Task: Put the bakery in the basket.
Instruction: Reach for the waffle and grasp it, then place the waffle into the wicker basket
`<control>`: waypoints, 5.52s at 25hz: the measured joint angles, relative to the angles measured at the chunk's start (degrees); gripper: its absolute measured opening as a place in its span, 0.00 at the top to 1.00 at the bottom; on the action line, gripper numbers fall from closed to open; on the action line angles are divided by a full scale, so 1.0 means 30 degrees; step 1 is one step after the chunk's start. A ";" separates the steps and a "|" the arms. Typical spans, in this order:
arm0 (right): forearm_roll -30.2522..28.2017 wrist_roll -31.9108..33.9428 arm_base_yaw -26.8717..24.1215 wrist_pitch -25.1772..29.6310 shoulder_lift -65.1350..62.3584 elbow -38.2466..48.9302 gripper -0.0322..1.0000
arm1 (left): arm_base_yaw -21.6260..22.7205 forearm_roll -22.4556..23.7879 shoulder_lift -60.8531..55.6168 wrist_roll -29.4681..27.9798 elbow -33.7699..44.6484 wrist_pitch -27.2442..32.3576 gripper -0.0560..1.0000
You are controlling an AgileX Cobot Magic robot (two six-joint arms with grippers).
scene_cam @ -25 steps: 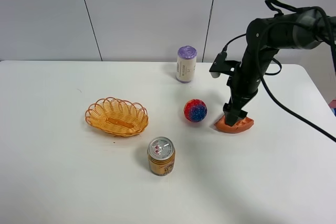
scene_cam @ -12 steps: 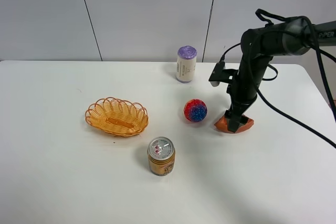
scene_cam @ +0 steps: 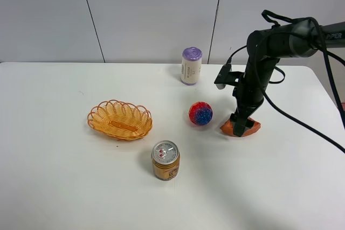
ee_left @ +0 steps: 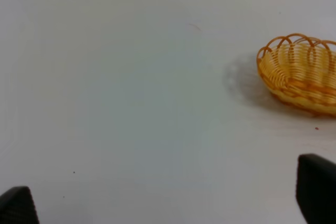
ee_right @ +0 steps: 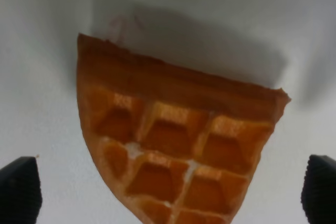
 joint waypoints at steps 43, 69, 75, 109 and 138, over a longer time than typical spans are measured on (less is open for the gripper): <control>-0.1548 0.0108 0.0770 -0.3217 0.0659 0.1453 0.05 | 0.0000 0.0000 0.0000 0.0000 0.0000 0.0000 0.00; 0.1034 0.8533 0.2300 0.3578 -0.6600 0.1453 0.29 | 0.0000 0.0000 0.0000 0.0000 0.0000 0.0000 0.00; 0.3969 1.0138 0.4930 0.1300 -0.6891 0.0242 0.29 | 0.0000 0.0000 0.0000 0.0000 0.0000 0.0000 0.00; 0.4437 1.0533 1.0220 -0.1854 0.5461 -1.2148 0.29 | 0.0000 0.0000 0.0000 0.0000 0.0000 0.0000 0.00; 0.3380 1.0373 1.0714 -0.1102 0.4387 -1.2212 0.01 | 0.0000 0.0000 0.0000 0.0000 0.0000 0.0000 0.00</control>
